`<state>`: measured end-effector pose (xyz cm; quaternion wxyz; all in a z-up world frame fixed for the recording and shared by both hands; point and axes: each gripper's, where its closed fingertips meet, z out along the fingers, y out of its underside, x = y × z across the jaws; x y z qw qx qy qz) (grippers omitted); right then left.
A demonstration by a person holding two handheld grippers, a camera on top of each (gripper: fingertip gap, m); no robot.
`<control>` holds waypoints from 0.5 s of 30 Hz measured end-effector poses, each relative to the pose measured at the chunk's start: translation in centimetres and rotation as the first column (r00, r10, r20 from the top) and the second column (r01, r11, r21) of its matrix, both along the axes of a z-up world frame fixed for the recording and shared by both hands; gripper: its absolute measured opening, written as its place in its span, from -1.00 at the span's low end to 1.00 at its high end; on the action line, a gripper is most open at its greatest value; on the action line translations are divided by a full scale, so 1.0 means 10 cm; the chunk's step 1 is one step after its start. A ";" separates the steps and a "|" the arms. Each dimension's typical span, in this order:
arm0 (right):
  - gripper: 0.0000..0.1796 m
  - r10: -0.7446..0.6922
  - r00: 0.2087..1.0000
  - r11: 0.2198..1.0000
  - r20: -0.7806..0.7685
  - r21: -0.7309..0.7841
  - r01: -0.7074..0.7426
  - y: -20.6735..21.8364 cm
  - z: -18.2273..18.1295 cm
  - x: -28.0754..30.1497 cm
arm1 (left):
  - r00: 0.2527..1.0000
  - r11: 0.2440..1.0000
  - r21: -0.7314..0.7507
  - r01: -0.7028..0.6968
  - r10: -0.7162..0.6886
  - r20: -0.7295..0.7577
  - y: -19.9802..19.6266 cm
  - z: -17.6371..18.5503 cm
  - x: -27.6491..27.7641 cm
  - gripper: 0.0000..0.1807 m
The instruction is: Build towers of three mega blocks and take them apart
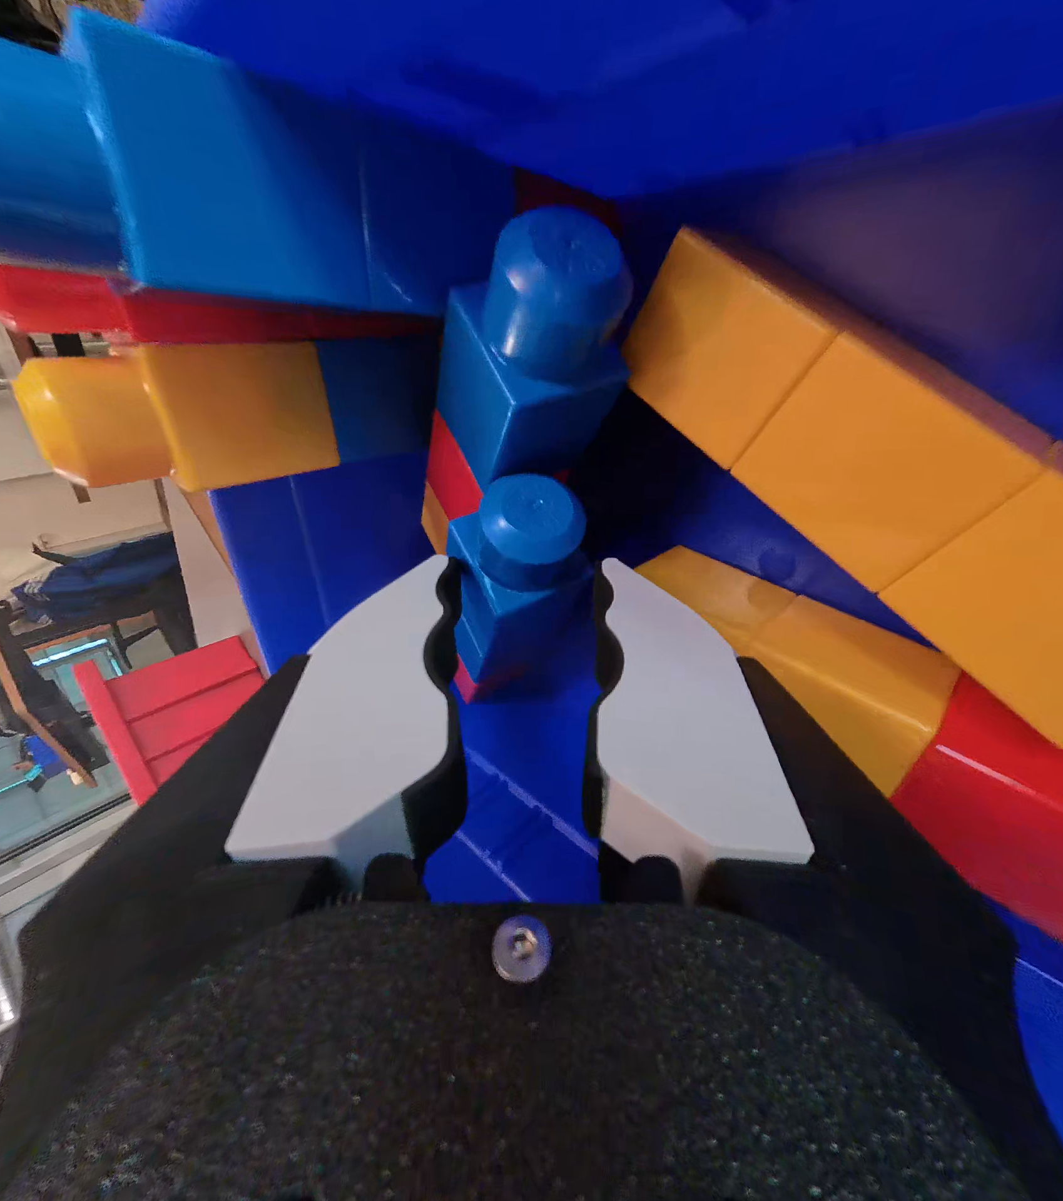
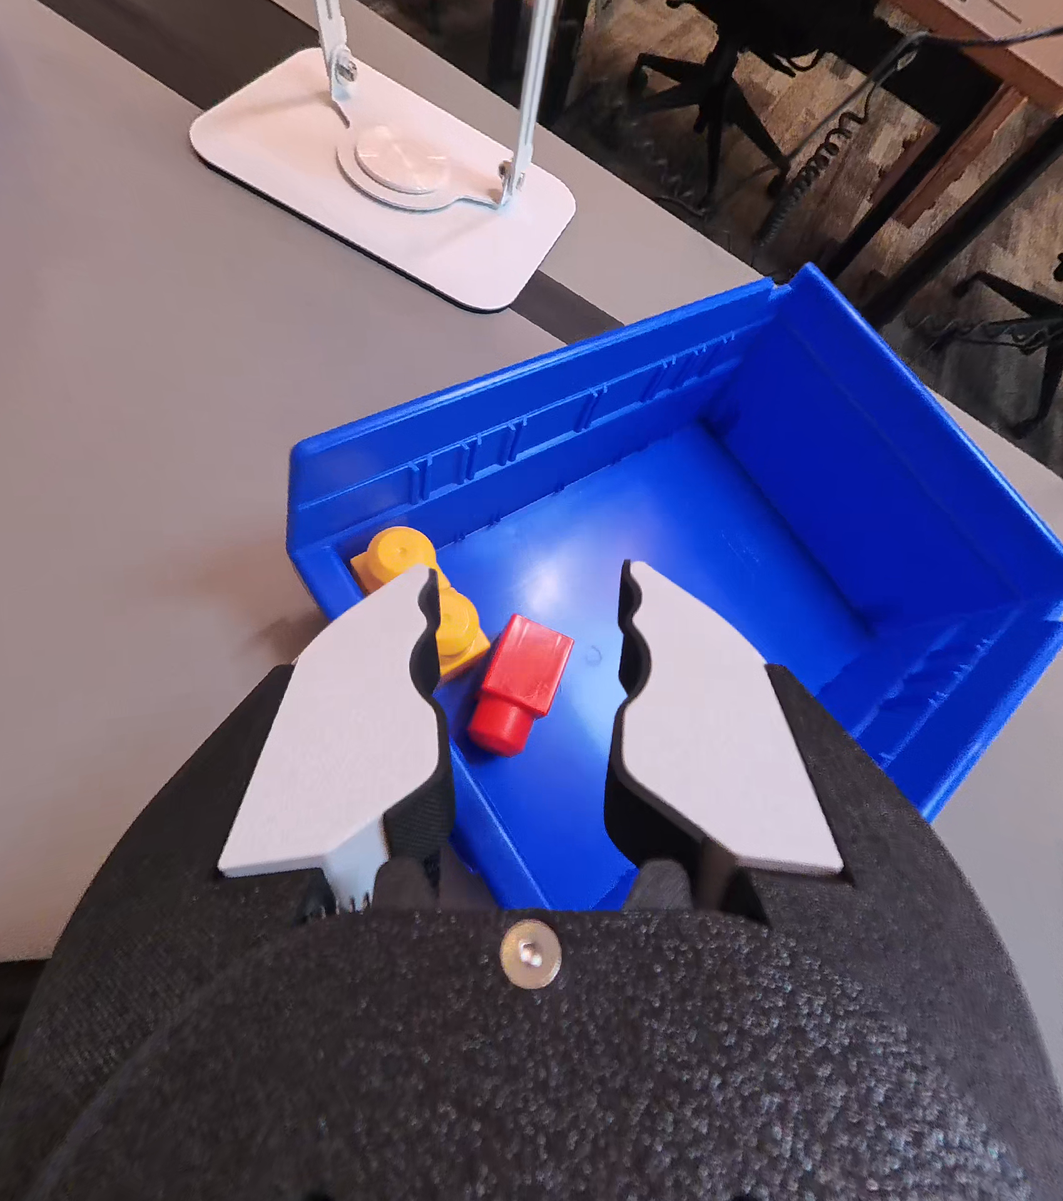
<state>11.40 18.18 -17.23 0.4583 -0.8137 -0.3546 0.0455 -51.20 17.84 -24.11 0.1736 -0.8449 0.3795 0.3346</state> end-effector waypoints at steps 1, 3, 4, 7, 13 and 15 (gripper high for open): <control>-0.41 0.007 1.000 1.000 0.008 0.010 -0.007 -0.01 0.01 -0.02 | 1.000 1.000 0.003 0.010 -0.010 -0.006 0.00 0.00 -0.01 -0.58; -0.41 0.021 0.999 0.999 0.024 0.033 -0.022 -0.02 0.02 -0.06 | 1.000 0.999 0.040 0.012 -0.013 0.011 -0.01 0.04 -0.01 -0.59; -0.41 0.025 0.999 0.999 0.030 0.045 -0.027 -0.03 0.04 -0.07 | 0.999 0.998 0.066 0.018 -0.019 0.025 -0.02 0.09 0.00 -0.59; -0.43 0.041 0.999 0.995 0.027 0.088 -0.044 -0.05 0.12 -0.14 | 0.995 0.983 0.174 0.052 -0.065 0.072 -0.09 0.36 0.09 -0.60; -0.44 0.289 0.950 0.944 -0.117 0.201 -0.262 -0.42 0.50 -0.77 | 0.895 0.884 0.438 0.160 -0.318 0.314 -0.48 1.24 0.91 -0.60; -0.43 0.428 0.890 0.889 -0.158 0.249 -0.384 -0.69 0.62 -1.13 | 0.763 0.836 0.503 0.219 -0.468 0.447 -0.71 1.51 1.46 -0.60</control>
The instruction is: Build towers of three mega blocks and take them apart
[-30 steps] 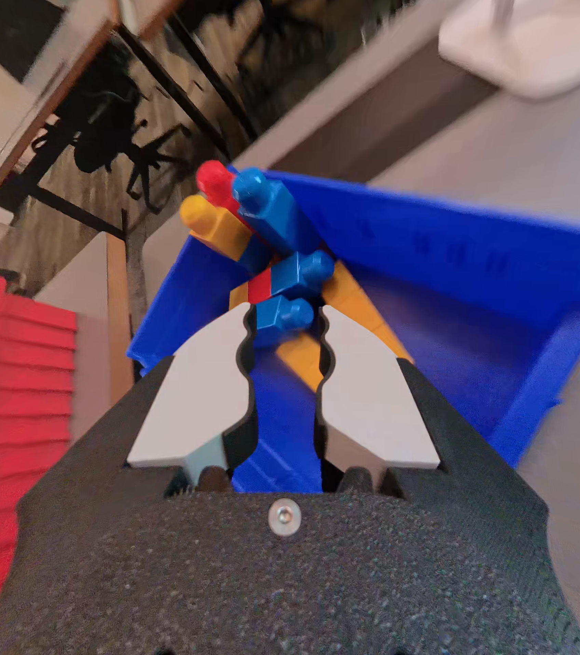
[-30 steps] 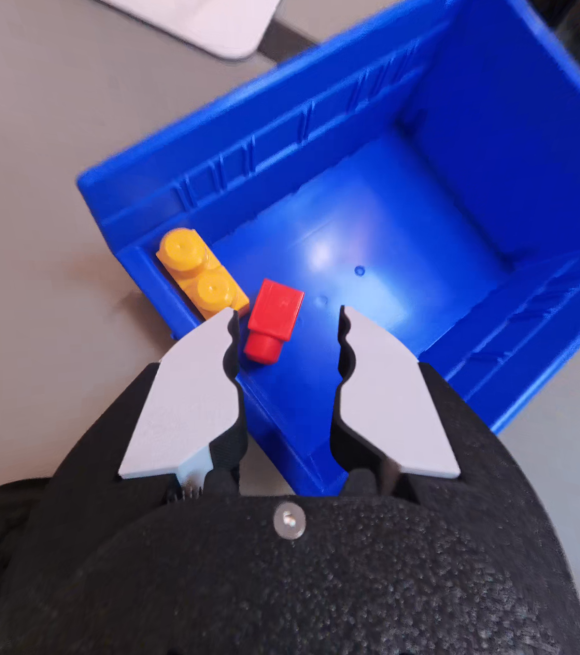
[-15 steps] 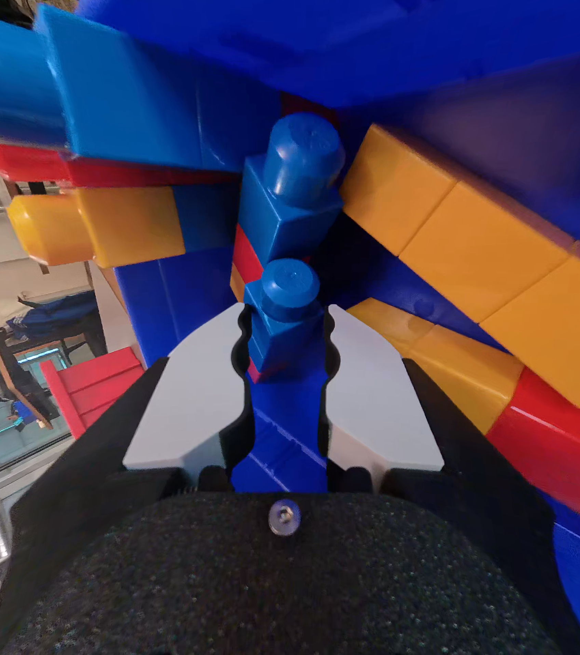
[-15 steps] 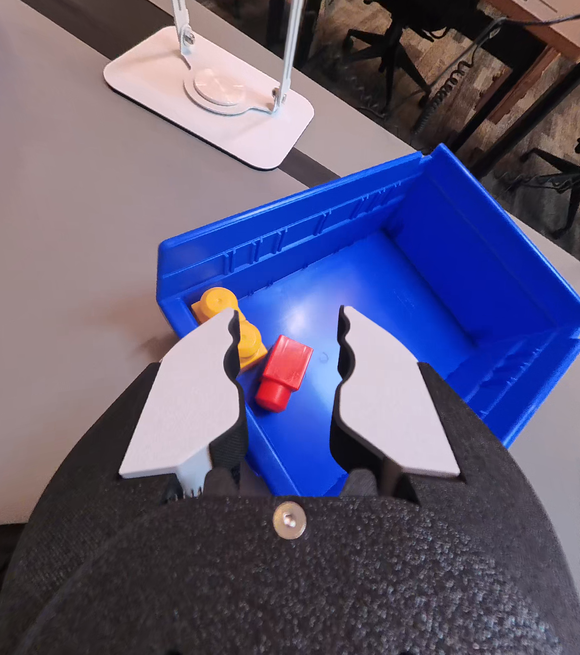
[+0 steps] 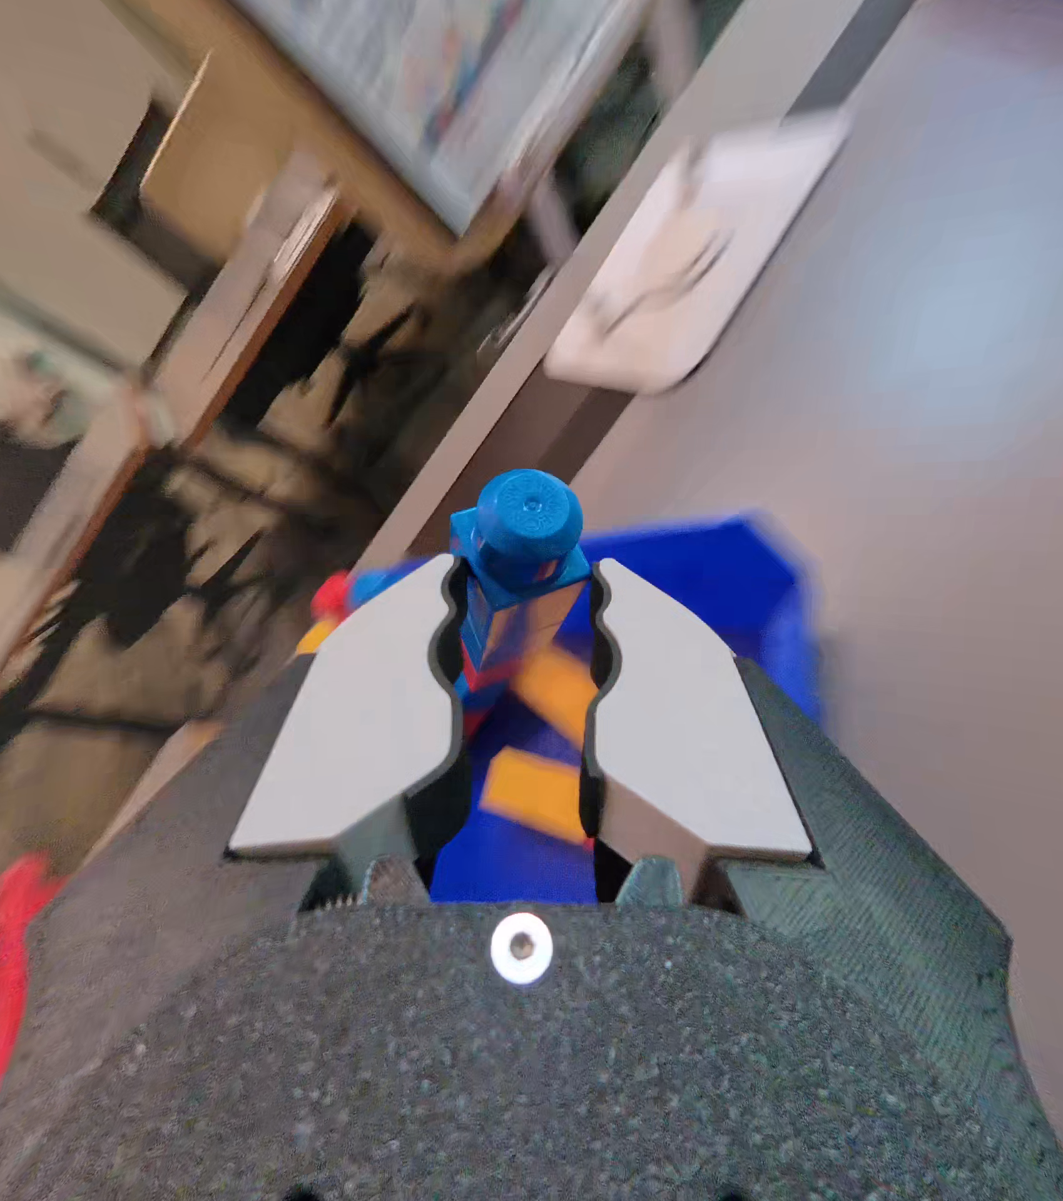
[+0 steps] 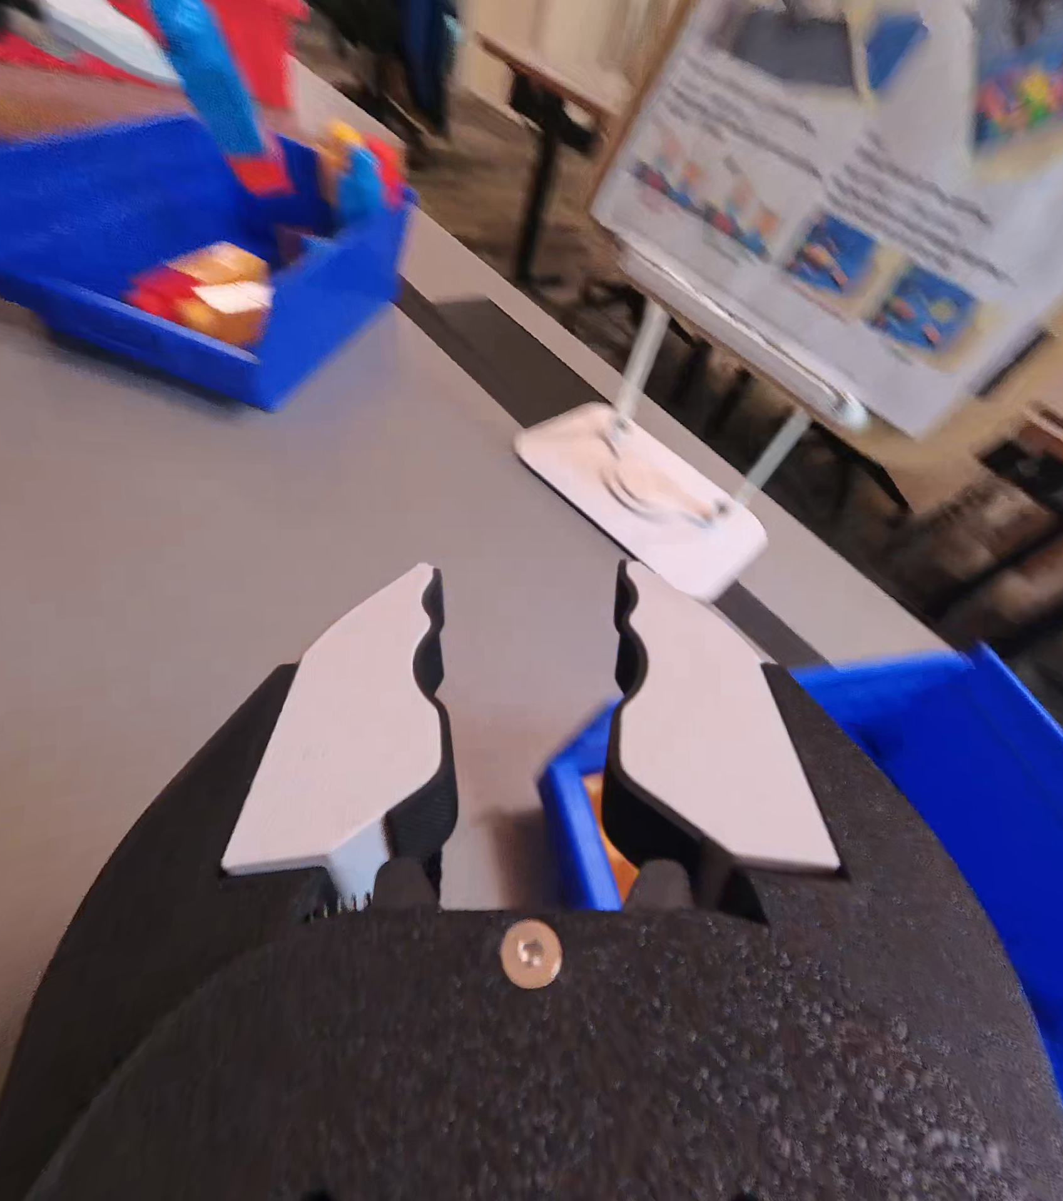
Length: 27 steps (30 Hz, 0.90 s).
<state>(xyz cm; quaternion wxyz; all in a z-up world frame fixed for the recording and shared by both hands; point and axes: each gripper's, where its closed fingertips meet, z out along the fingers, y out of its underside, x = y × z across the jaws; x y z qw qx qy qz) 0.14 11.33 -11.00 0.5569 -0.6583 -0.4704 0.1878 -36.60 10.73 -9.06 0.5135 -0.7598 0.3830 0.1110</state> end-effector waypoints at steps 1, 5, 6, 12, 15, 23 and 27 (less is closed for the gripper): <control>-0.43 0.062 0.998 0.998 -0.013 0.022 -0.062 -0.13 0.04 -0.17 | 0.990 0.995 0.003 0.101 -0.100 0.101 -0.14 0.11 0.31 -0.61; -0.31 0.246 0.969 0.965 0.007 0.093 -0.246 -0.63 0.01 -0.76 | 0.784 0.885 0.069 0.460 -0.442 0.436 -0.76 0.43 1.42 -0.61; -0.26 0.274 0.962 0.956 0.012 0.106 -0.274 -0.73 -0.02 -0.89 | 0.724 0.848 0.085 0.523 -0.495 0.481 -0.89 0.45 1.64 -0.61; -0.50 0.302 0.953 0.939 -0.006 0.173 -0.296 -0.98 -0.16 -1.22 | 0.488 0.738 0.138 0.660 -0.561 0.668 -1.19 0.37 2.47 -0.61; -0.50 0.341 0.937 0.935 -0.074 0.126 -0.331 -1.02 -0.13 -1.17 | 0.345 0.712 0.243 0.659 -0.573 0.743 -1.18 0.44 2.53 -0.59; -0.51 0.705 0.510 0.508 -0.493 -0.152 -0.848 -1.69 0.06 -1.00 | 0.182 0.508 0.222 0.832 -0.628 0.756 -1.43 0.03 2.72 -0.34; -0.53 0.706 0.541 0.491 -0.457 -0.234 -0.839 -1.70 -0.18 -1.10 | 0.278 0.527 0.144 0.838 -0.637 0.719 -1.47 -0.14 2.92 -0.58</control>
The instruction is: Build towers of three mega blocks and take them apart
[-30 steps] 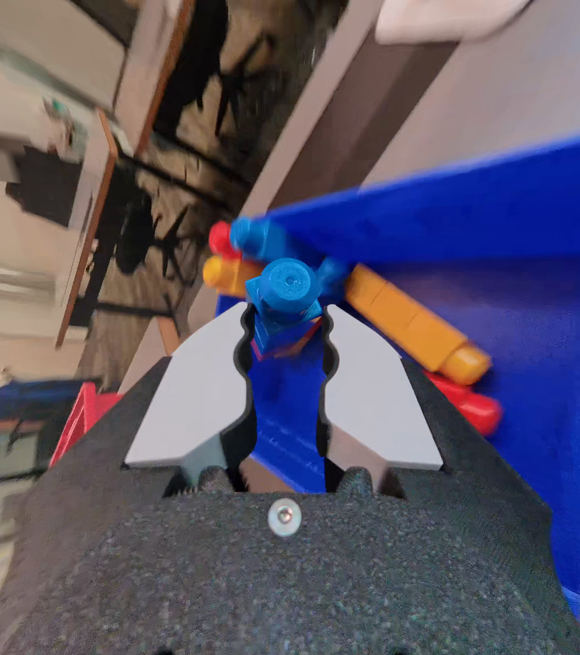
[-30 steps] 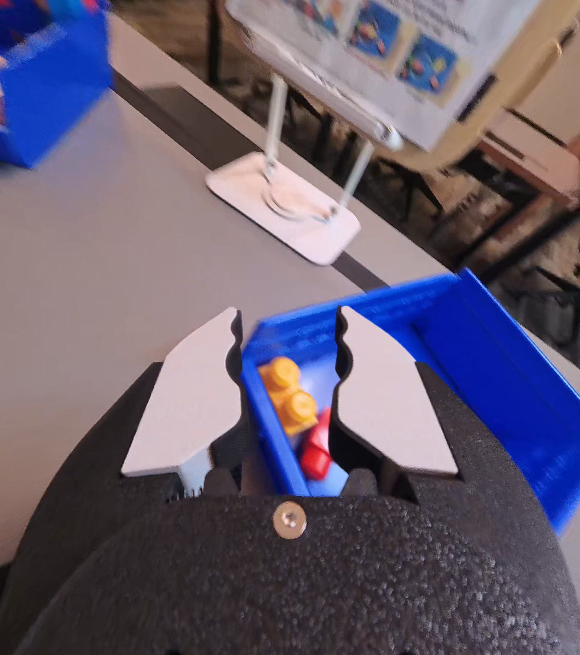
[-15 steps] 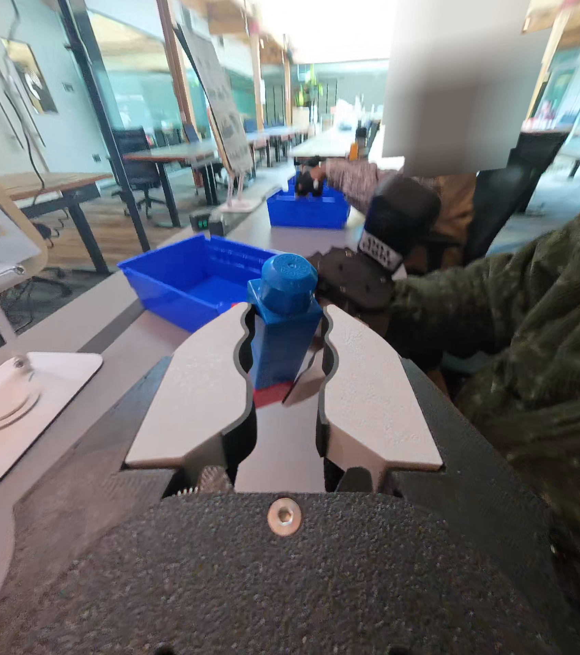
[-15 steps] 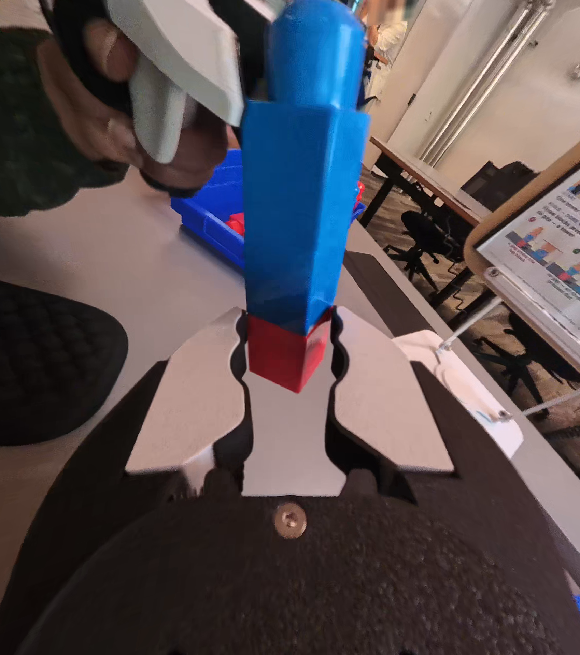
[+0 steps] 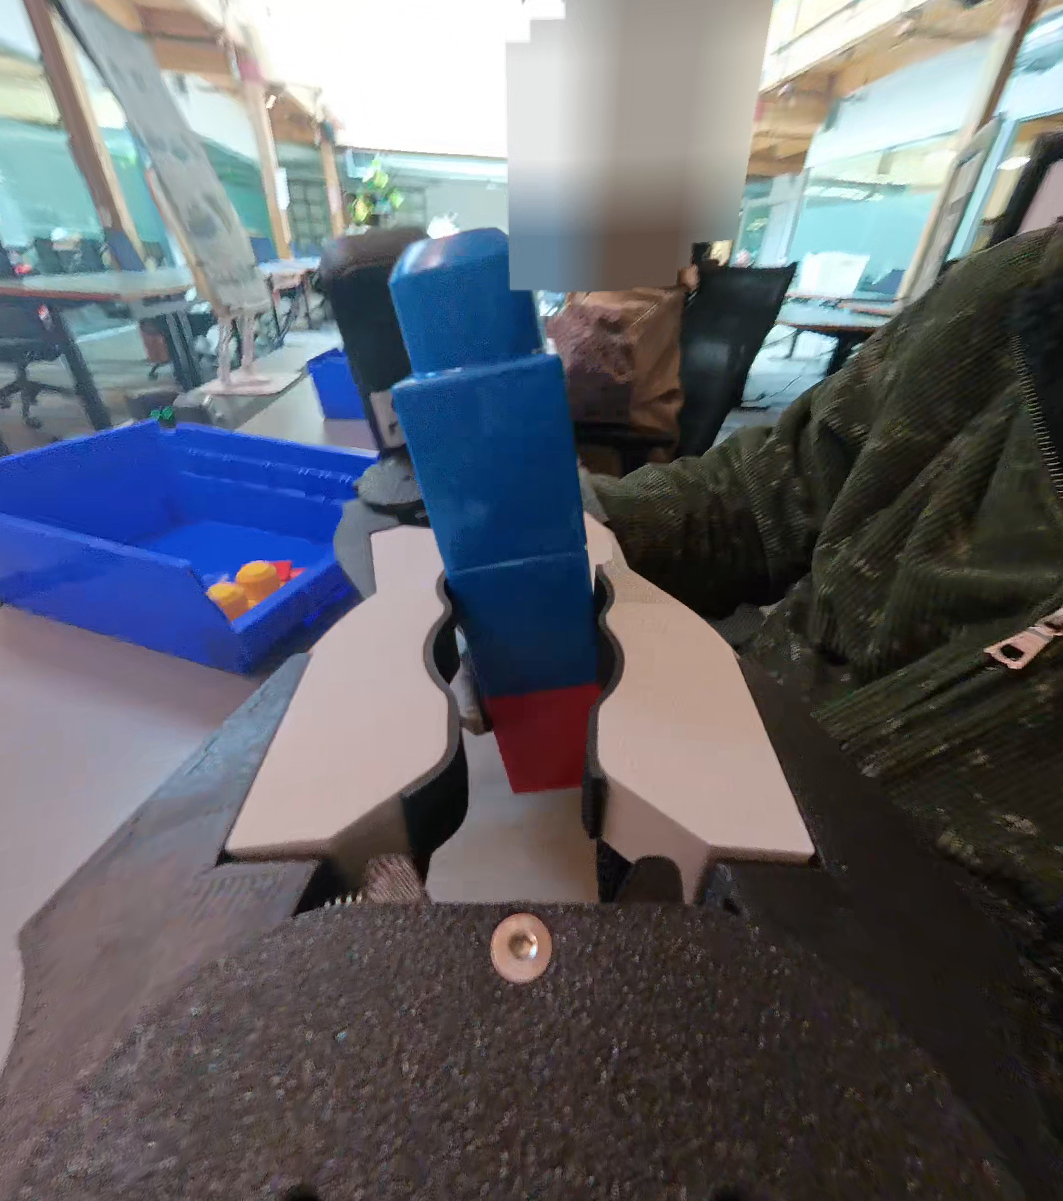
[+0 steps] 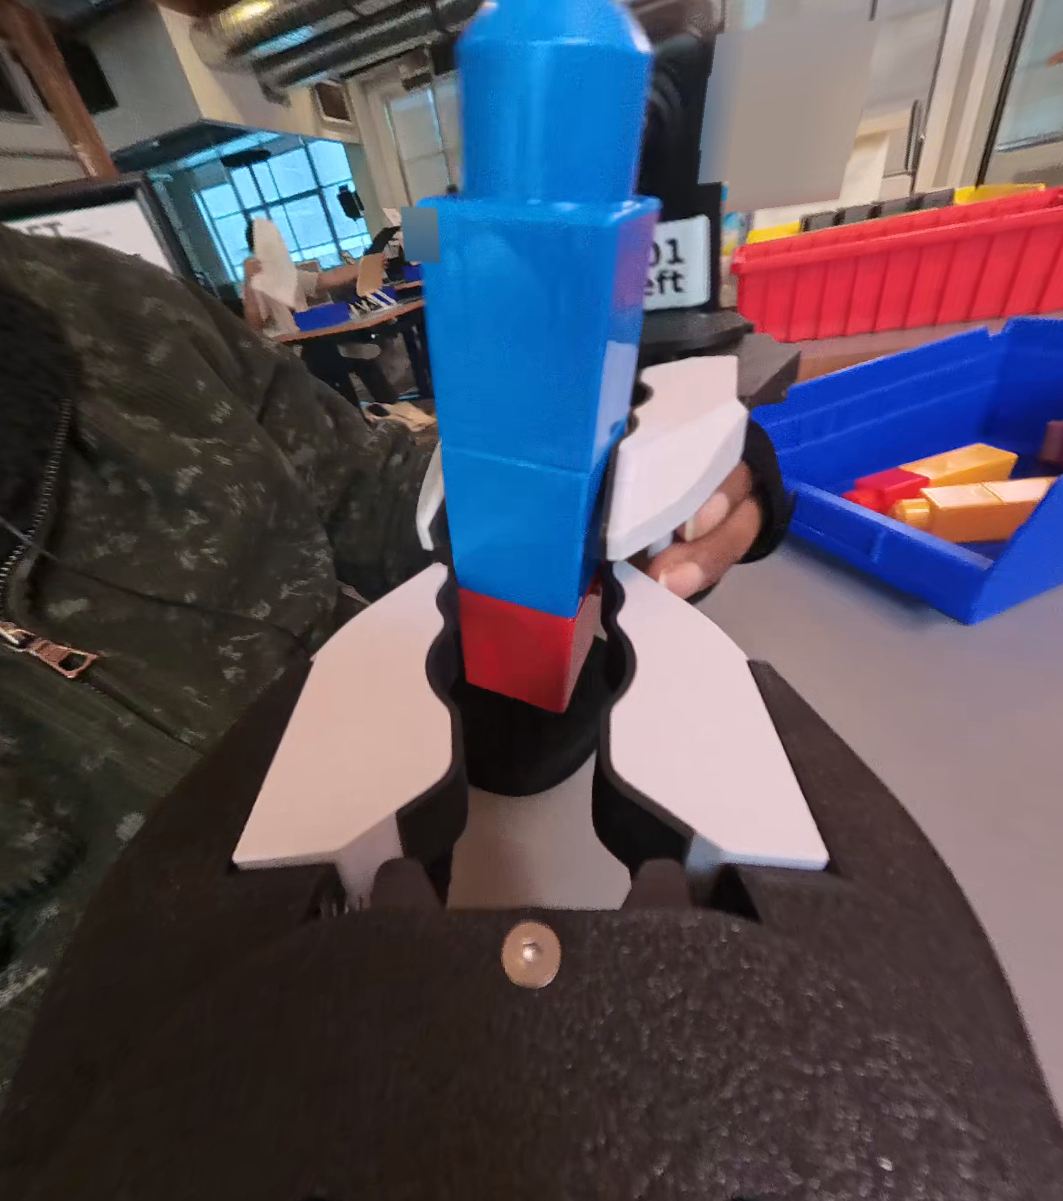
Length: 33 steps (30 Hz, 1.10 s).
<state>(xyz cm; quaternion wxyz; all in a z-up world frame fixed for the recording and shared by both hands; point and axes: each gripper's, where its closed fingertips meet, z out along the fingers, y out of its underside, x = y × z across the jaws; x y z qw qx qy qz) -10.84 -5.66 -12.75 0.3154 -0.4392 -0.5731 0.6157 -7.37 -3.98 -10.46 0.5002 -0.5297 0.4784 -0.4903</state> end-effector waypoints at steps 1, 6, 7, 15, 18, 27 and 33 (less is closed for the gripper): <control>-0.53 -0.030 0.999 1.000 0.022 0.002 0.030 0.07 -0.03 0.00 | 0.998 0.999 -0.002 -0.042 0.042 -0.036 0.07 -0.04 -0.03 -0.59; -0.36 -0.259 0.966 0.961 -0.001 0.097 0.258 0.53 0.11 0.18 | 0.922 0.969 0.040 -0.243 0.244 -0.301 0.41 -0.47 -0.30 -0.60; -0.35 -0.284 0.959 0.953 -0.030 0.102 0.285 0.58 0.19 0.22 | 0.894 0.965 0.052 -0.258 0.259 -0.366 0.44 -0.59 -0.32 -0.60; -0.67 -0.288 0.948 0.941 0.133 0.221 0.255 0.51 -0.13 0.14 | 0.781 0.969 0.114 -0.217 0.243 -0.576 0.38 -1.08 -0.17 -0.60; -0.68 -0.312 0.944 0.931 0.106 0.233 0.281 0.53 0.01 0.19 | 0.821 0.974 0.079 -0.212 0.221 -0.526 0.38 -0.97 -0.19 -0.60; -0.67 -0.927 0.366 0.322 -0.074 0.338 0.884 1.95 0.74 1.97 | 0.794 0.931 0.082 -0.355 0.347 -0.500 0.70 -1.02 -0.44 -0.60; -0.67 -0.915 -0.025 0.192 0.403 0.490 0.850 2.41 -0.43 2.59 | 0.785 0.929 0.099 -0.357 0.356 -0.507 0.71 -1.09 -0.41 -0.60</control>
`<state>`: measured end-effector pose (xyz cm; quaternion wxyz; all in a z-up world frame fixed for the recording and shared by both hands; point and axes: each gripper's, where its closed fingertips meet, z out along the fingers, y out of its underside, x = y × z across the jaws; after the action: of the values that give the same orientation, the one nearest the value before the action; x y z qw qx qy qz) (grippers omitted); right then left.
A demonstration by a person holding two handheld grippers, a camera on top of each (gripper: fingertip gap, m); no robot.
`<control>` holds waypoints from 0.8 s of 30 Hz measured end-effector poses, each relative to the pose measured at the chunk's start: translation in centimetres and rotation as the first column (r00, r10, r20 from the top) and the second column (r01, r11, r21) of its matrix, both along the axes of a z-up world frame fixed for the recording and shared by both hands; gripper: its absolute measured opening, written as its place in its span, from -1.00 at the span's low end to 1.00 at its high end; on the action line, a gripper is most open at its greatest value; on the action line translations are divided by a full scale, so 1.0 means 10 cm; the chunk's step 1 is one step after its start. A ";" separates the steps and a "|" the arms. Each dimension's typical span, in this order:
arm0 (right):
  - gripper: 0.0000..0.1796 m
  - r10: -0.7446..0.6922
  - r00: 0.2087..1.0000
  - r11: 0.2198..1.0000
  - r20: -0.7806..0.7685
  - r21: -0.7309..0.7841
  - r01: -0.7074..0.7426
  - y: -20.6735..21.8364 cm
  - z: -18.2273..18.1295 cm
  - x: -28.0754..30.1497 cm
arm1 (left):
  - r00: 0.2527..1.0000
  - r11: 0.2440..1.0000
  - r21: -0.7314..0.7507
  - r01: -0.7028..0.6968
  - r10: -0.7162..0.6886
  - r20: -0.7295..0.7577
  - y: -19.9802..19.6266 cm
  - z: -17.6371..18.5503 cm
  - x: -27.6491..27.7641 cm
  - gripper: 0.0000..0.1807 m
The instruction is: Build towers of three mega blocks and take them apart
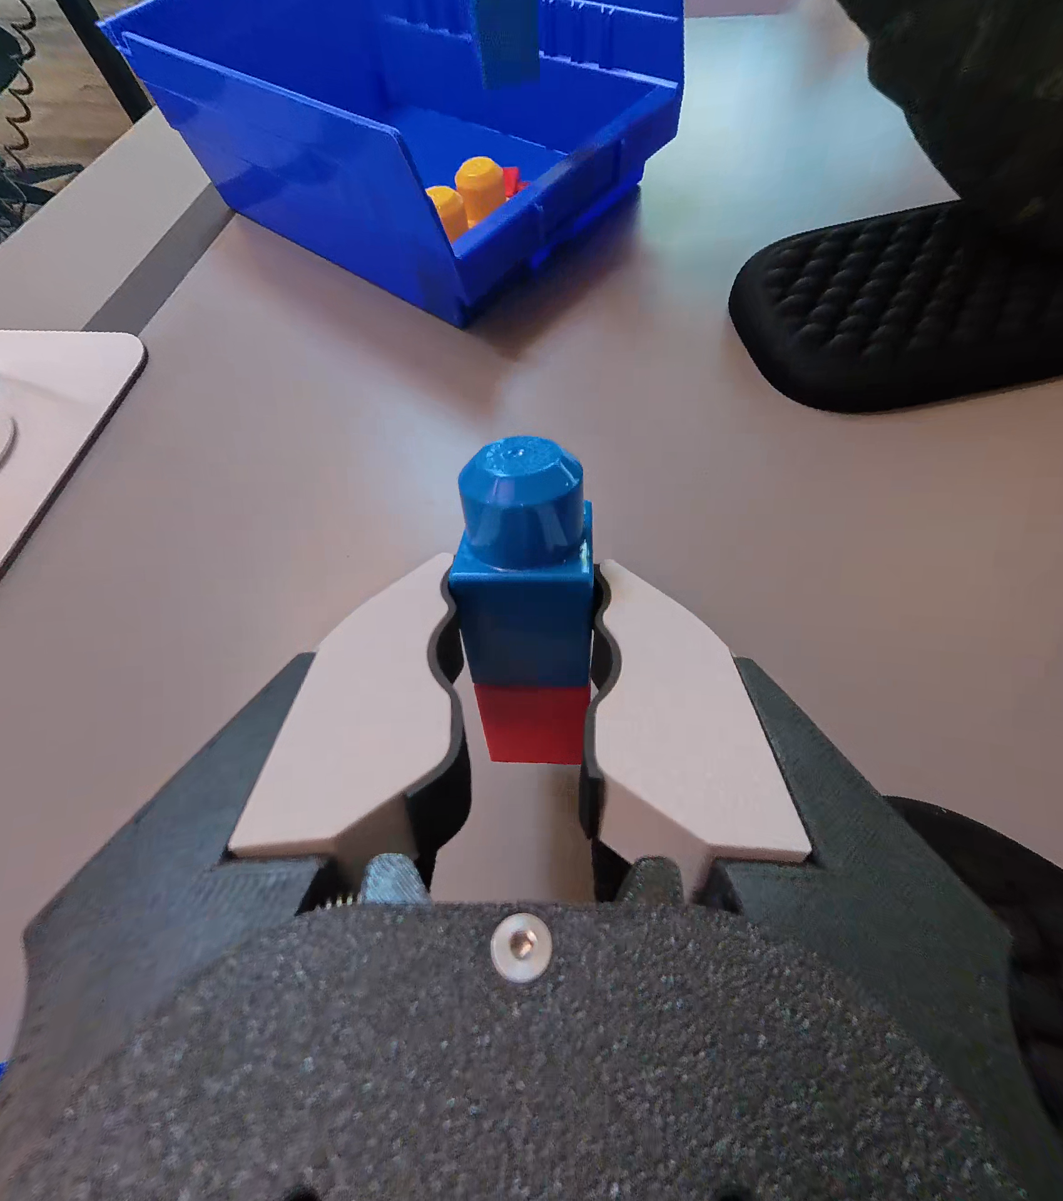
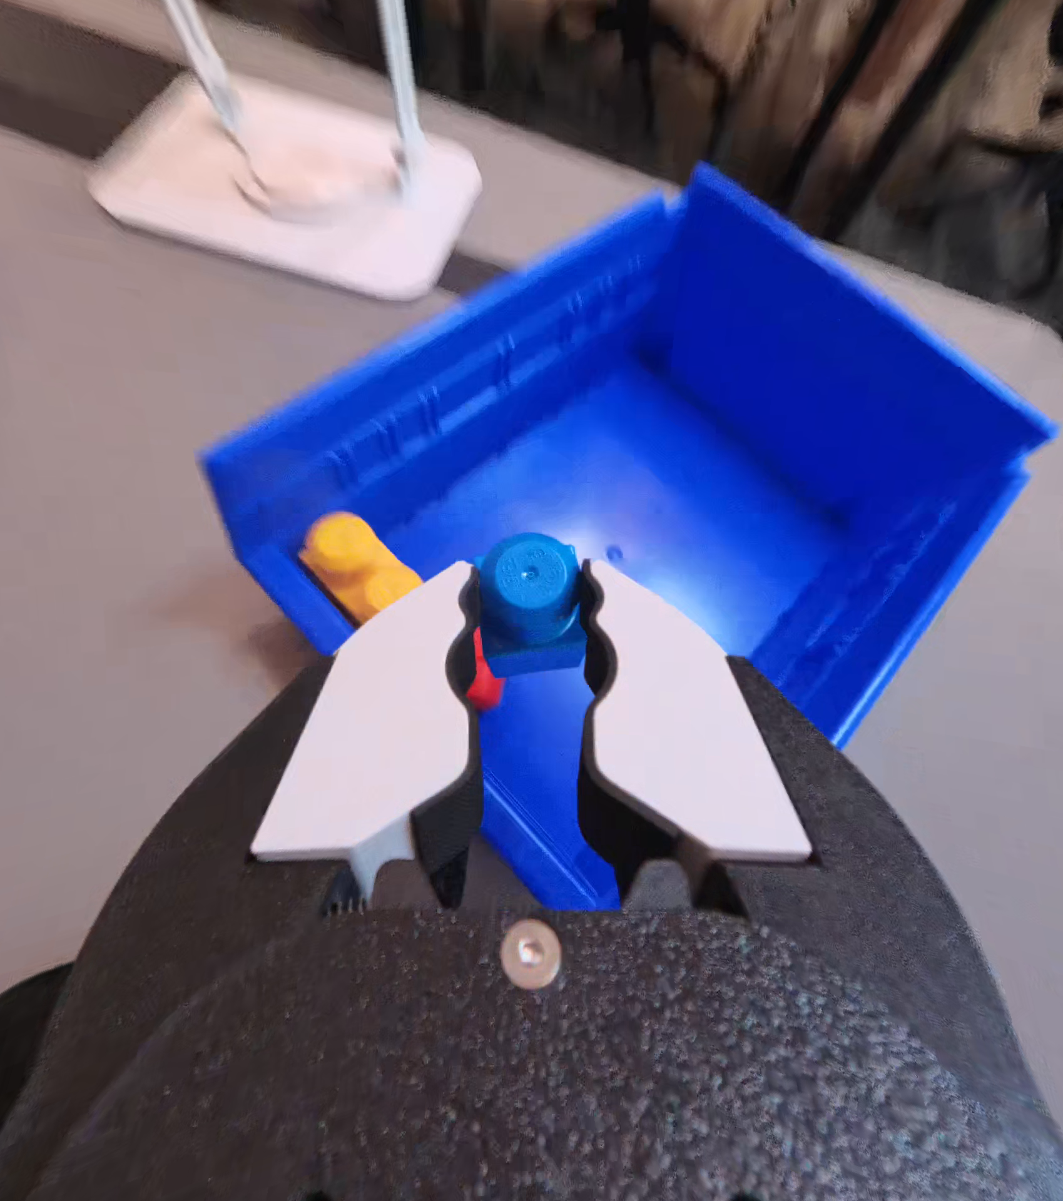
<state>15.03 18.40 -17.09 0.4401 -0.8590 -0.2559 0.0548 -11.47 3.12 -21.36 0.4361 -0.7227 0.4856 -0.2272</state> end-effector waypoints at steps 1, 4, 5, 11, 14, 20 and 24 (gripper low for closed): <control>-0.67 -0.038 0.998 0.999 0.057 -0.029 0.040 0.02 -0.13 0.05 | 1.000 1.000 0.002 0.001 -0.001 -0.001 0.00 0.00 0.00 -0.60; -0.67 -0.110 0.988 0.988 0.107 -0.096 0.120 0.06 -0.41 0.10 | 1.000 1.000 0.008 0.001 -0.001 0.006 -0.01 0.01 0.00 -0.60; -0.67 -0.141 0.983 0.984 0.117 -0.088 0.152 0.08 -0.43 0.14 | 1.000 1.000 0.011 0.000 -0.001 0.011 -0.01 0.01 0.00 -0.60; -0.67 -0.189 0.975 0.958 0.116 -0.197 0.209 -0.01 -0.66 0.27 | 1.000 1.000 0.023 0.004 -0.005 0.030 -0.02 0.05 0.02 -0.60; -0.67 -0.171 0.981 0.947 0.097 -0.259 0.191 -0.07 -0.76 0.25 | 1.000 1.000 0.025 0.010 -0.011 0.028 -0.03 0.04 0.04 -0.60; -0.46 -0.157 0.980 0.967 0.118 -0.183 0.177 -0.07 -0.61 0.26 | 0.998 0.999 0.022 0.034 -0.035 0.051 -0.06 0.04 0.10 -0.60; -0.33 0.094 0.996 0.982 -0.008 0.166 -0.092 -0.18 0.17 -0.33 | 0.997 0.998 0.038 0.056 -0.058 0.055 -0.12 0.06 0.19 -0.60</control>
<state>11.74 16.65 -15.44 0.5086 -0.8062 -0.2961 0.0606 -9.59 1.95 -20.77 0.4559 -0.6938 0.4978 -0.2510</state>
